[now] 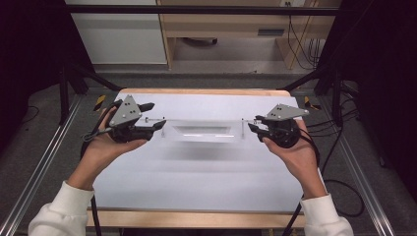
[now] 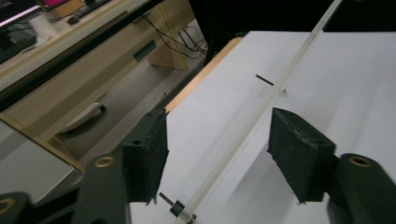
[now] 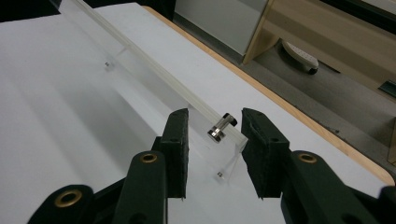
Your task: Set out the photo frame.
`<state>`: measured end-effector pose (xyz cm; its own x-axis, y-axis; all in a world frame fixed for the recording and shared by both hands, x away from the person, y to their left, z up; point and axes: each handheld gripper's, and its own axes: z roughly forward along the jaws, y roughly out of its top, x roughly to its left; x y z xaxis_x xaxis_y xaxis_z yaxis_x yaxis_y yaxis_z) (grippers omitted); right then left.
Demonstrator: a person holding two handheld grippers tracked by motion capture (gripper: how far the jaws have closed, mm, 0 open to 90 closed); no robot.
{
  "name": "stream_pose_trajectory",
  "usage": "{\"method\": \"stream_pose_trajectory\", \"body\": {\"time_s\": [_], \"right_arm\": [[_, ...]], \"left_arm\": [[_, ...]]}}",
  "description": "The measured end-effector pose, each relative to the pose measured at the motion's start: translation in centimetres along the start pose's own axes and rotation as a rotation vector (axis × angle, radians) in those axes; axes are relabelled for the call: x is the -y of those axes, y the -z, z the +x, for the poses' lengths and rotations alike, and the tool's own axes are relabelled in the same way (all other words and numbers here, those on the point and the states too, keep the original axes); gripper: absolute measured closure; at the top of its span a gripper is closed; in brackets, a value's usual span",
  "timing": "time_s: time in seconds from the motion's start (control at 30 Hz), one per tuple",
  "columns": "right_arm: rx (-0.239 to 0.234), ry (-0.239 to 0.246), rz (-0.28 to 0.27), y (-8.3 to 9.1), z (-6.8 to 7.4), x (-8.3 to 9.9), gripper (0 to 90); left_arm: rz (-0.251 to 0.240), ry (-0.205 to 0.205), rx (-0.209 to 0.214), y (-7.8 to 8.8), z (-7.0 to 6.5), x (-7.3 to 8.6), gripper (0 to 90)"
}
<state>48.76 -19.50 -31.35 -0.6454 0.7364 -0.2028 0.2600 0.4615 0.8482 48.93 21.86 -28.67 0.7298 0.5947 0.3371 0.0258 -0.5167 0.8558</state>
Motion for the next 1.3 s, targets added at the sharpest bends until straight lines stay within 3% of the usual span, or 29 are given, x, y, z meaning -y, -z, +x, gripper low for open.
{"method": "stream_pose_trajectory", "body": {"time_s": [0.17,0.23,0.33,0.43,0.77,0.97,1.3], "right_arm": [[0.003,-0.006,0.001,-0.4,-0.5,-0.5,63.4],[0.008,-0.006,-0.001,-0.6,-0.8,-0.7,63.4],[0.009,-0.013,-0.008,-0.9,-1.2,-1.0,63.4],[0.002,-0.022,-0.019,-1.0,-1.6,-1.1,63.5],[0.002,-0.040,-0.019,-1.7,-2.5,-1.7,63.5],[0.000,-0.049,-0.028,-2.2,-3.2,-2.1,63.5],[0.000,-0.083,-0.038,-3.3,-4.4,-2.7,62.6]], "left_arm": [[-0.052,0.108,-0.065,1.8,0.0,0.7,23.1],[-0.048,0.149,-0.074,2.5,0.0,1.2,19.6],[-0.047,0.170,-0.096,3.3,-0.5,2.3,17.3],[-0.036,0.202,-0.090,3.5,-0.9,3.6,16.5],[0.034,0.298,-0.069,1.8,-2.4,7.6,11.5],[0.065,0.330,-0.057,0.6,-2.9,10.0,11.2],[0.095,0.356,-0.060,-1.2,-3.2,12.5,8.3]]}}
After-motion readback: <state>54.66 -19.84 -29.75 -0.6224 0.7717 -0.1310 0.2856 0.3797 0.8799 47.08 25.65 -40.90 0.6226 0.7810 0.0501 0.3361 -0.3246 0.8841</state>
